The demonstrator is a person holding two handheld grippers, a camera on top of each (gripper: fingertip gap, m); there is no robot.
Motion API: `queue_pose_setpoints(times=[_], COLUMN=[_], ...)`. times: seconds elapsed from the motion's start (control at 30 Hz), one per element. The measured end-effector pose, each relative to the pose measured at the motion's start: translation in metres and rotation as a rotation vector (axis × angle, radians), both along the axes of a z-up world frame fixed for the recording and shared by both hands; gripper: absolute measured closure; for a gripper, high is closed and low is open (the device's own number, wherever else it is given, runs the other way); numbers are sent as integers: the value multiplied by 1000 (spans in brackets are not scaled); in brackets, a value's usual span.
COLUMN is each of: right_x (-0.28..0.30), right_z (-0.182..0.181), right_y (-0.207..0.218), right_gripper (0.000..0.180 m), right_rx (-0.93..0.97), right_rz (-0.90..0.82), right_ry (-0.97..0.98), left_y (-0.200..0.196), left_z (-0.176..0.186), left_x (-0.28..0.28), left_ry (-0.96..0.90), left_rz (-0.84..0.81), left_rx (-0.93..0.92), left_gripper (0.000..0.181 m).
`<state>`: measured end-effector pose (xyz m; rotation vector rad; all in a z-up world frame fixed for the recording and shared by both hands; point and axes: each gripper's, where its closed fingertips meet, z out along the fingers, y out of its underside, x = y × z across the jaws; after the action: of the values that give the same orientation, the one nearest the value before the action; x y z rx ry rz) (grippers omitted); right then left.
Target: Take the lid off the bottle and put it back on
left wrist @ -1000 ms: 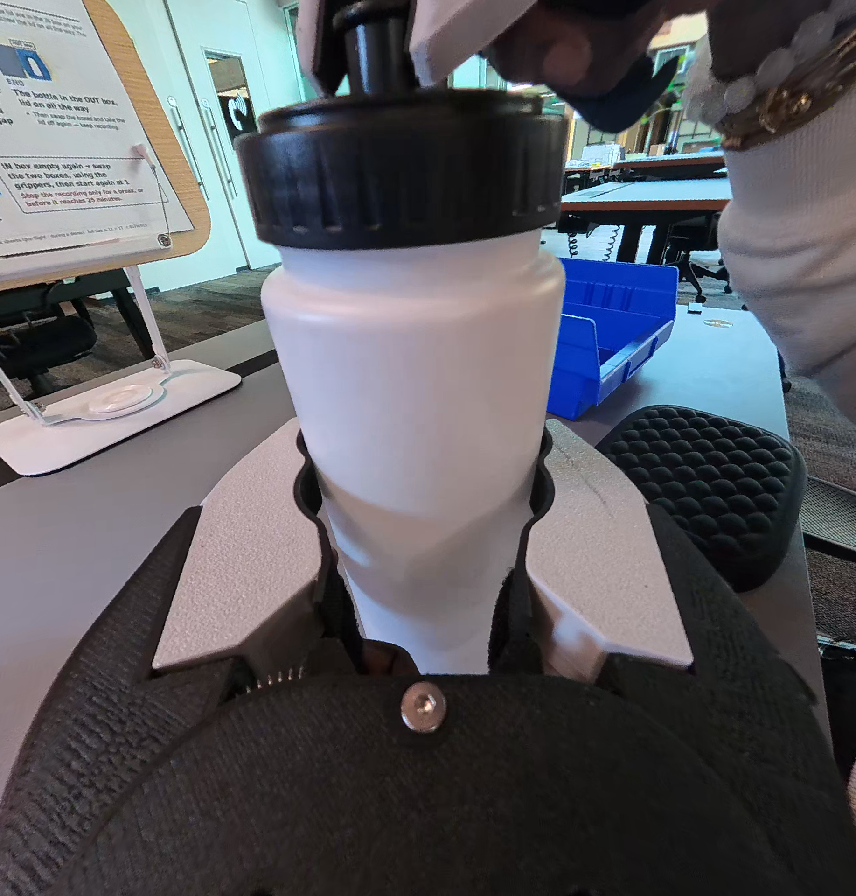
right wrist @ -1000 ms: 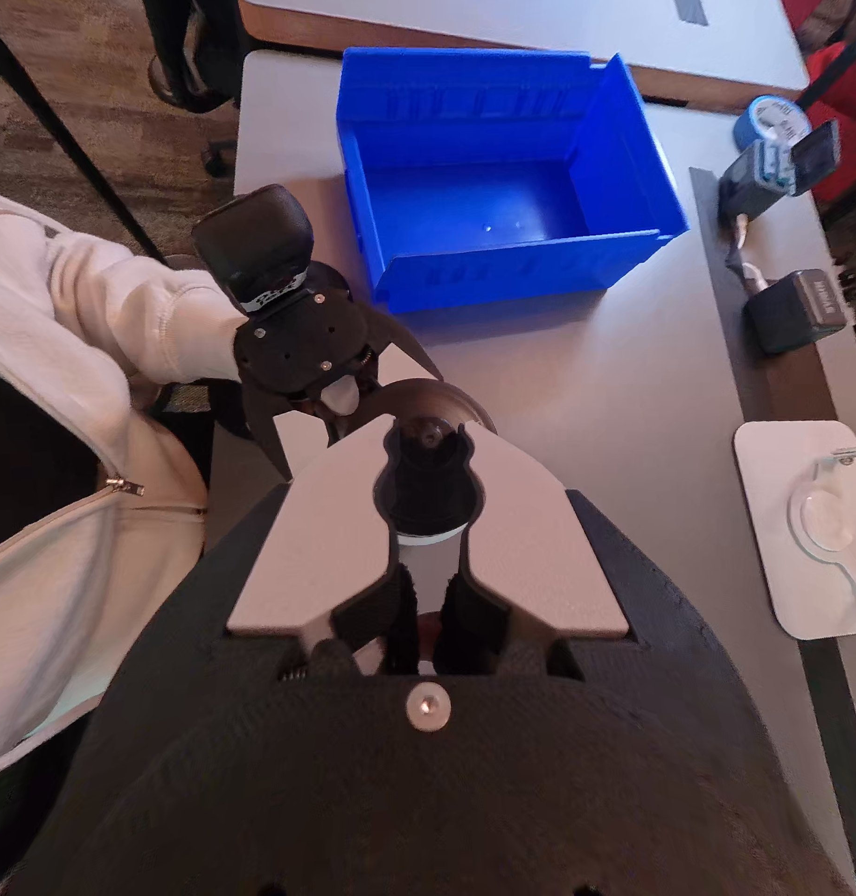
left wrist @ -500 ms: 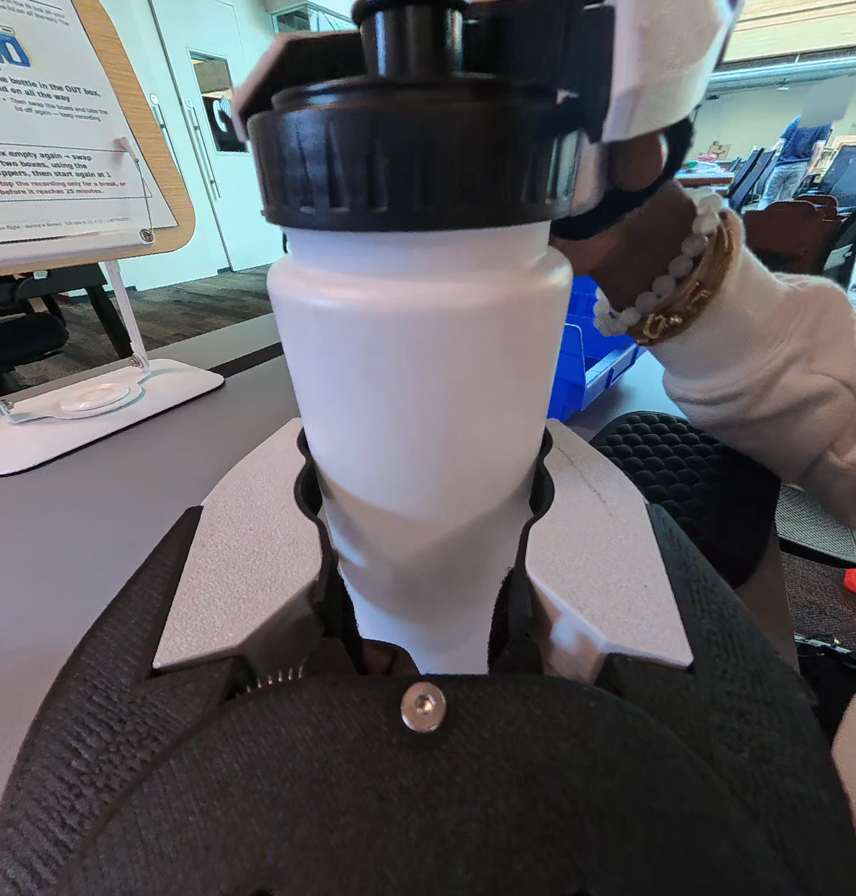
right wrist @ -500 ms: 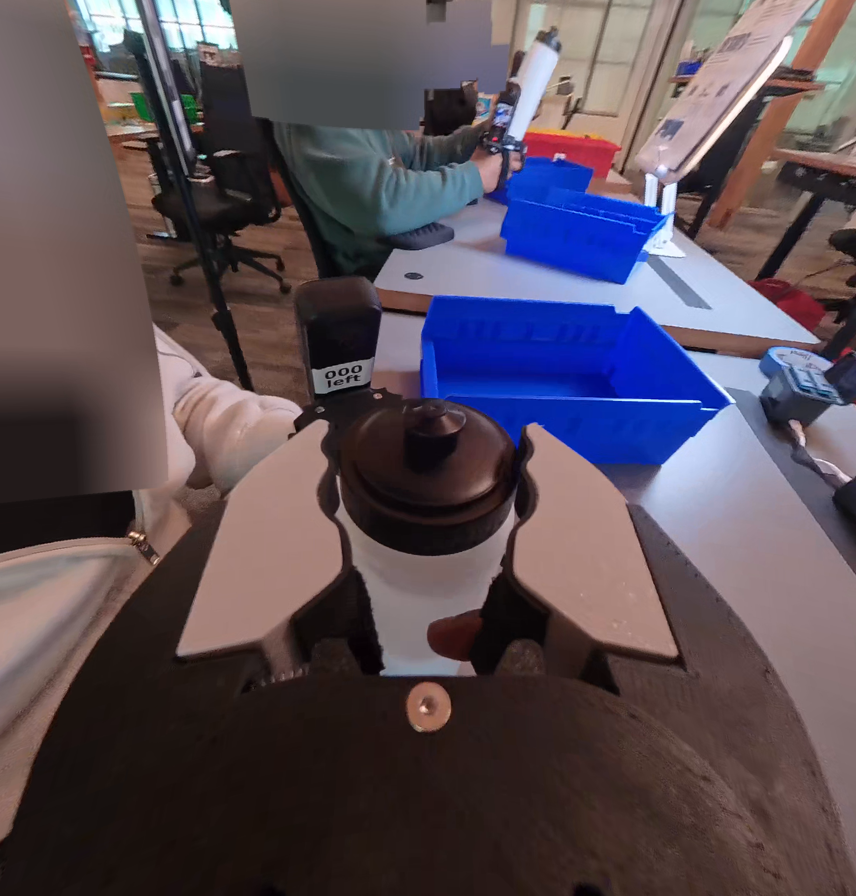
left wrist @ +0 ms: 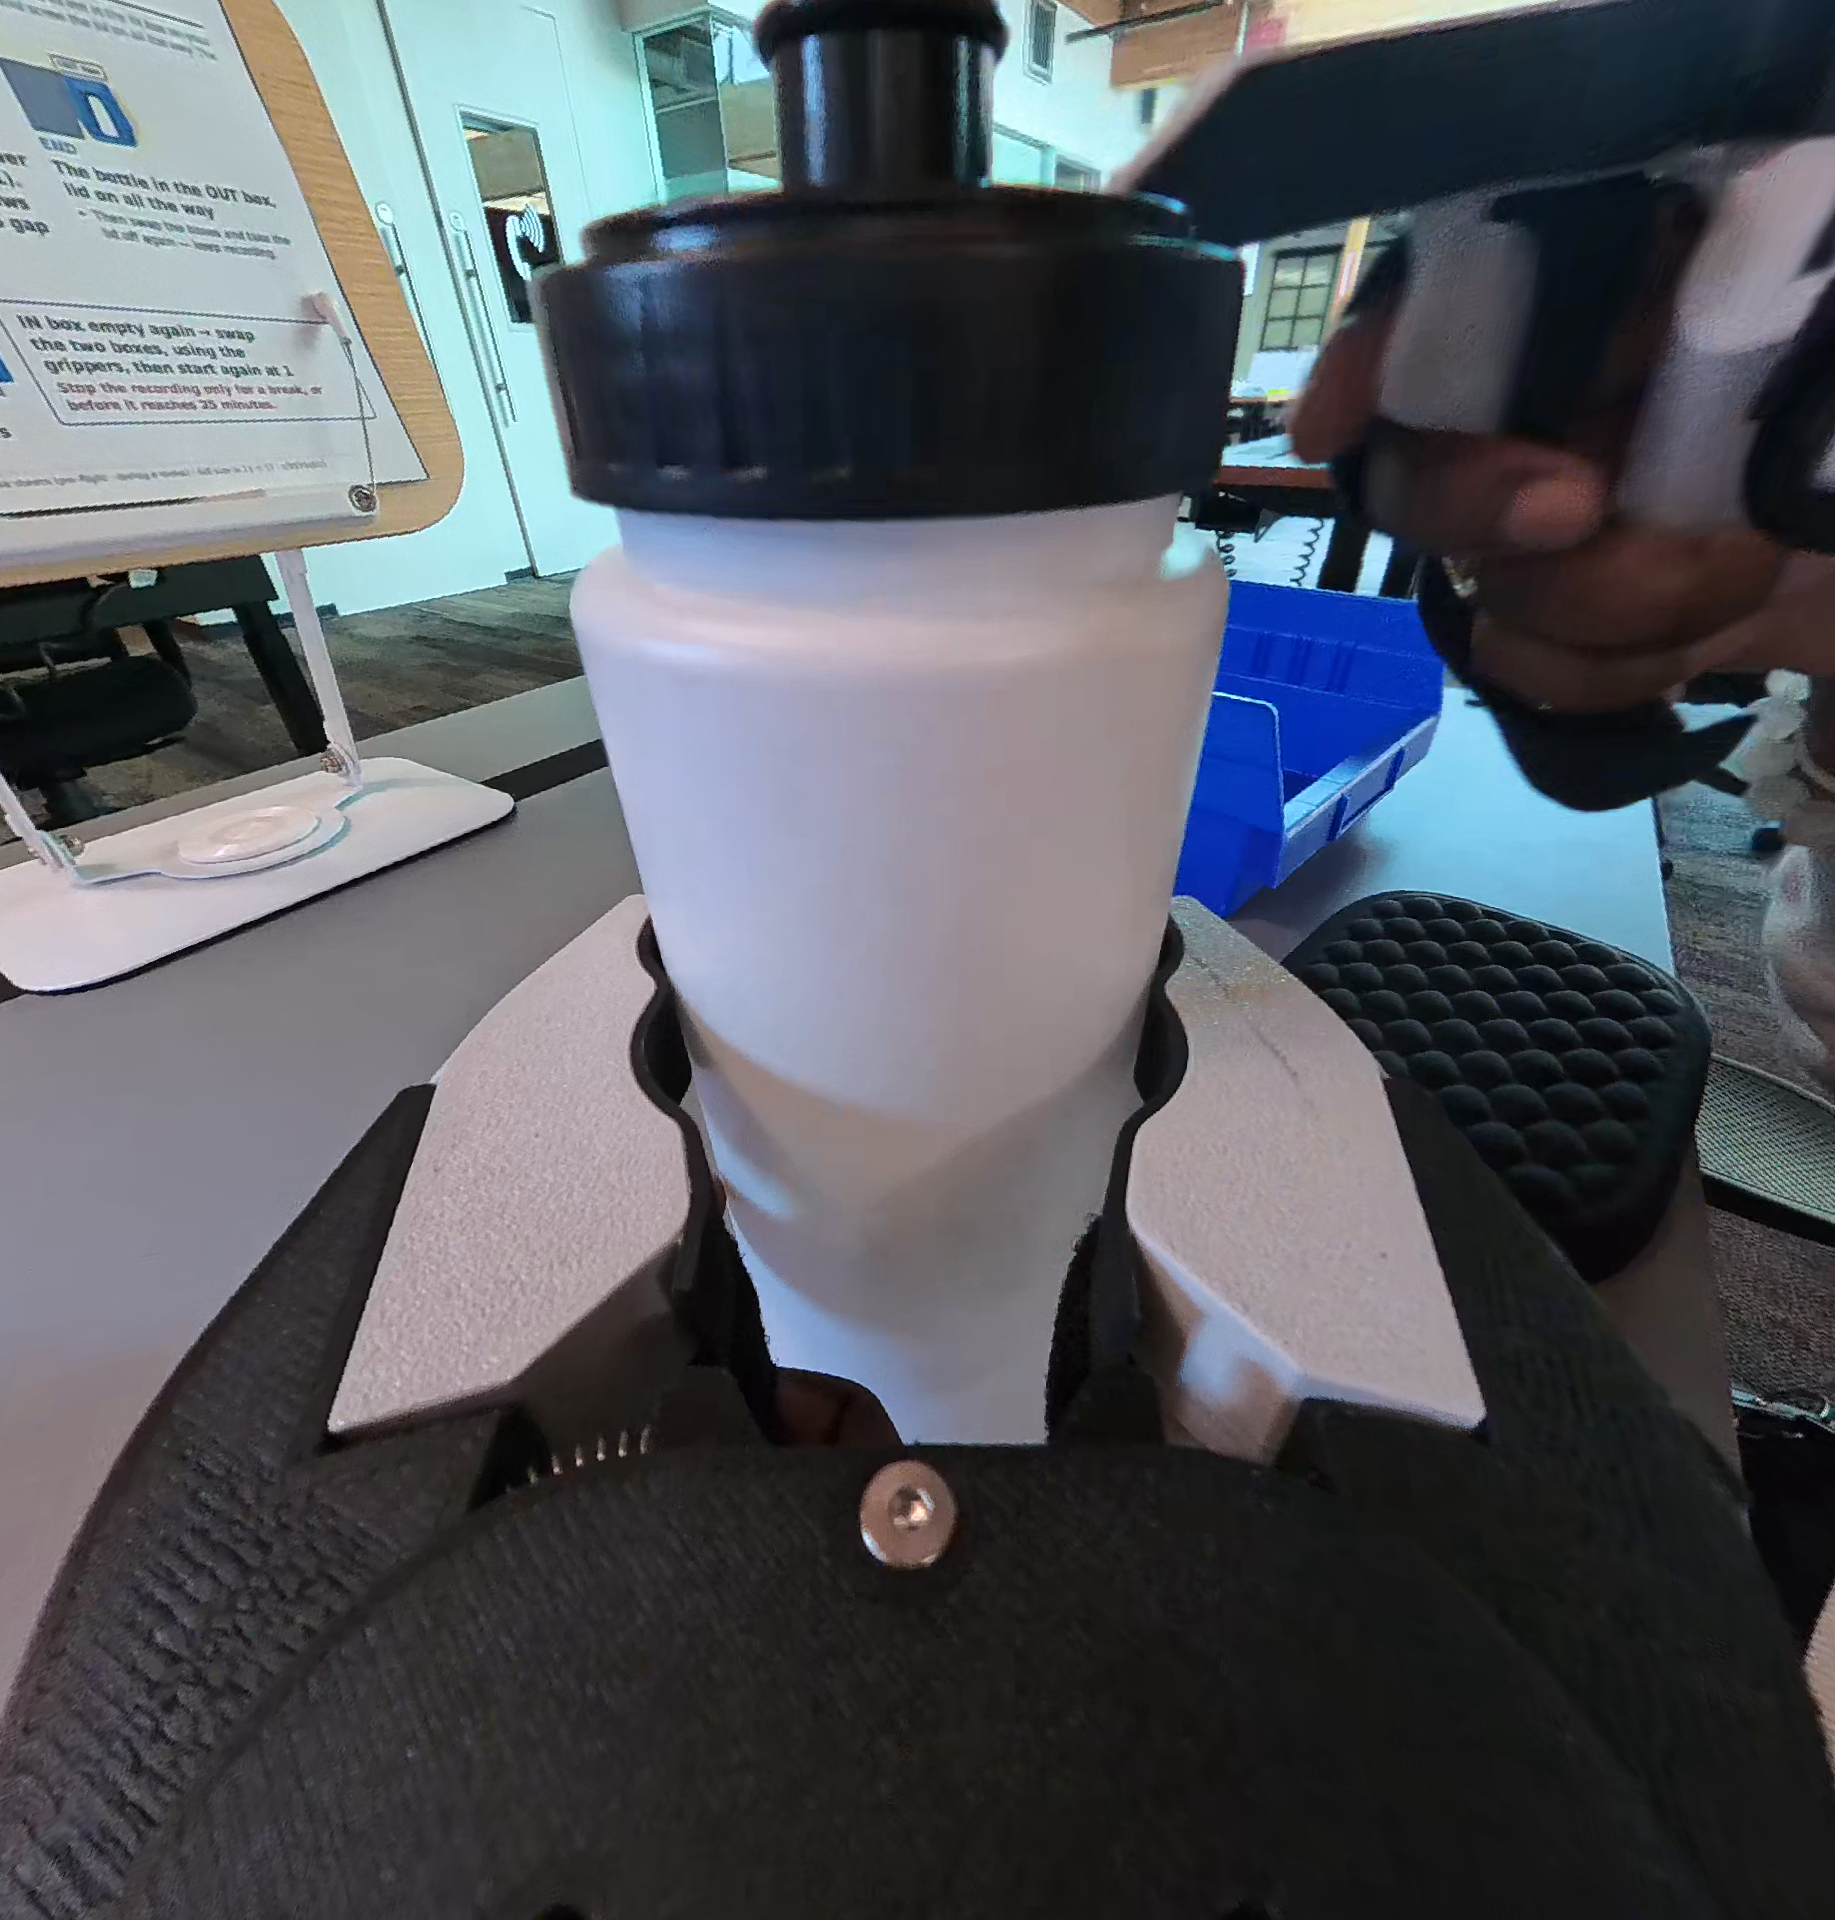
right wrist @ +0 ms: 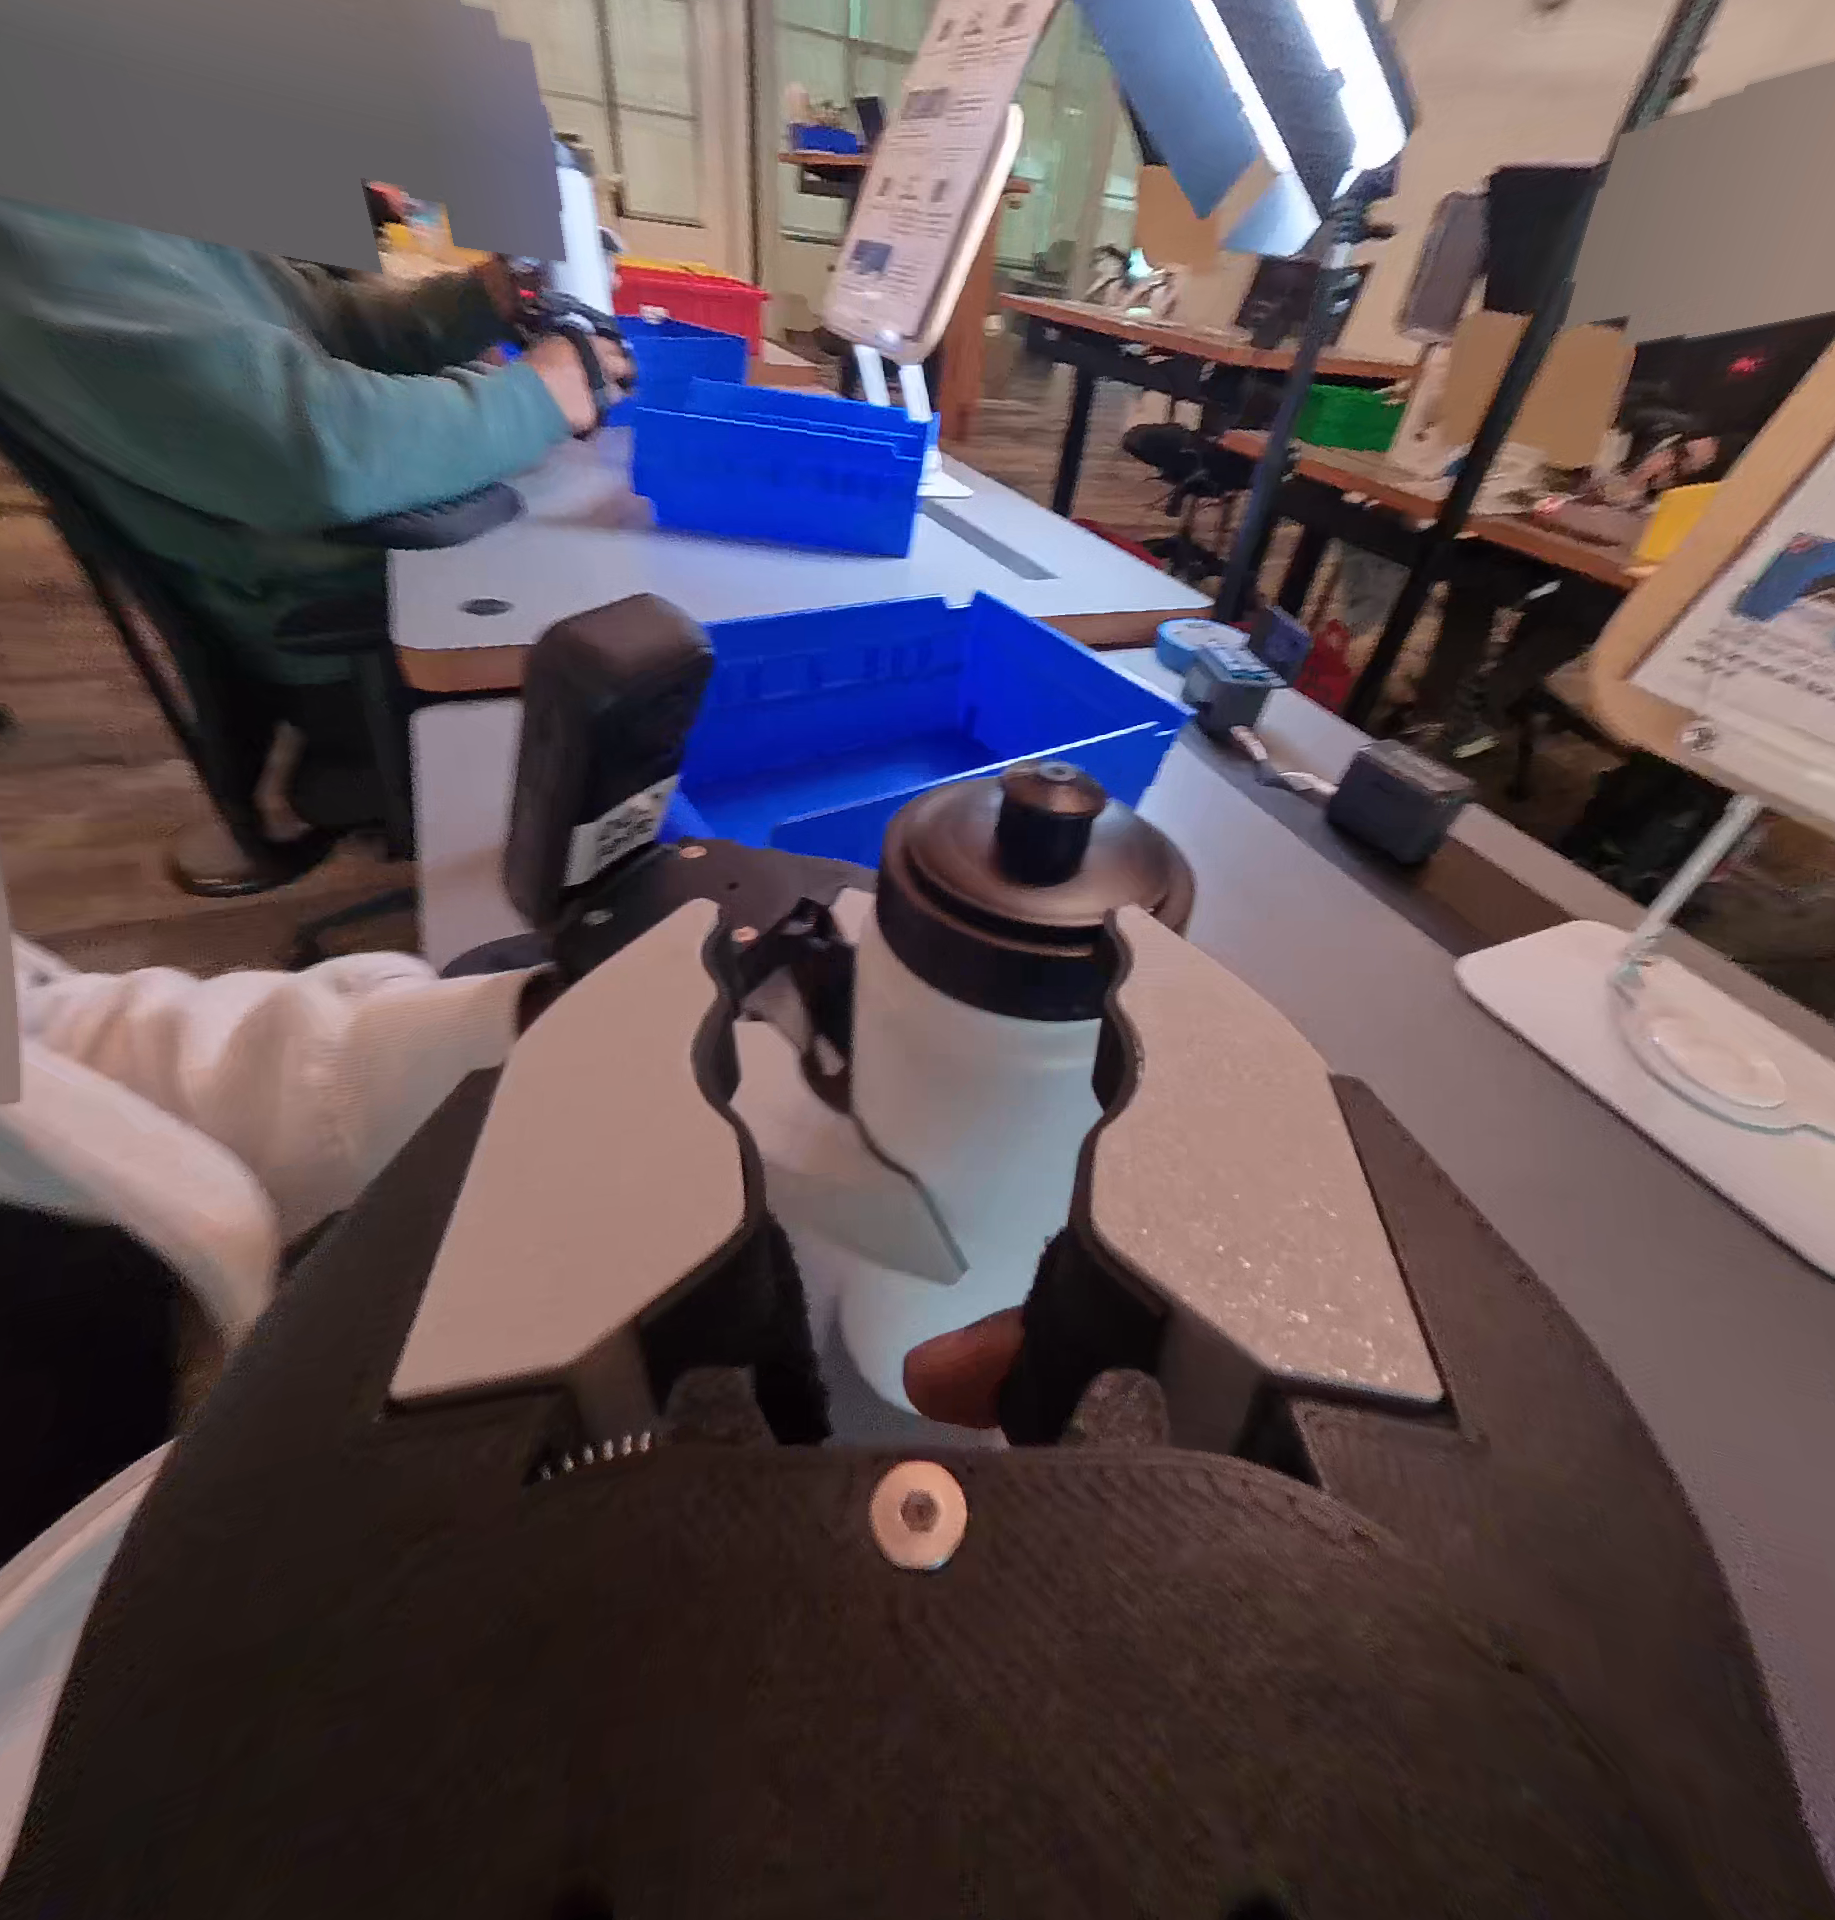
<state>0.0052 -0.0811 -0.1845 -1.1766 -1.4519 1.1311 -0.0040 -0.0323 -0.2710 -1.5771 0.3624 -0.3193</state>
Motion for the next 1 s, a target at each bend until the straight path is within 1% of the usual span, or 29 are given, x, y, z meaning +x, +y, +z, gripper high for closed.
queue_pose_setpoints(times=[0.07,0.13,0.2,0.23,0.3,0.33,0.4,0.47,0.6,0.7,0.77,0.8,0.83,0.87,0.93,1.0], right_x=[11,13,7,1,-13,-19,-30,-33,-25,-9,4,11,19,25,23,17], right_z=[3,13,18,13,-7,-13,-19,-17,-19,-19,-19,-19,-20,-19,-16,-6], right_y=[-12,0,12,13,8,6,6,6,6,2,-2,-7,-15,-20,-7,11], right_gripper=[133,127,106,95,73,69,73,82,74,74,81,91,113,120,116,112], right_rx=[-20,-14,21,17,-17,-34,-46,-66,-47,-28,-22,-14,-3,-3,23,29], right_rz=[101,70,79,120,255,308,366,374,273,215,203,222,274,308,249,192], right_ry=[4,60,106,85,-13,-40,-40,-15,1,25,31,30,28,25,31,84], left_y=[1,1,1,0,0,-1,-1,-1,0,-1,-1,-1,-1,0,0,0], left_z=[0,0,0,0,0,0,0,0,0,0,0,0,0,0,0,0], left_x=[1,2,2,2,3,4,5,4,5,1,-1,-2,-2,-1,1,0], left_ry=[6,8,5,4,4,3,4,4,10,2,-6,-8,-2,4,9,6], left_rz=[-1,-3,-10,-14,-24,-32,-35,-28,-19,-3,6,7,4,2,-1,-3], left_rx=[-1,-3,0,1,4,5,6,6,1,2,2,2,3,1,-1,1], left_gripper=[95,95,95,95,95,95,95,95,95,95,95,95,95,95,95,95])
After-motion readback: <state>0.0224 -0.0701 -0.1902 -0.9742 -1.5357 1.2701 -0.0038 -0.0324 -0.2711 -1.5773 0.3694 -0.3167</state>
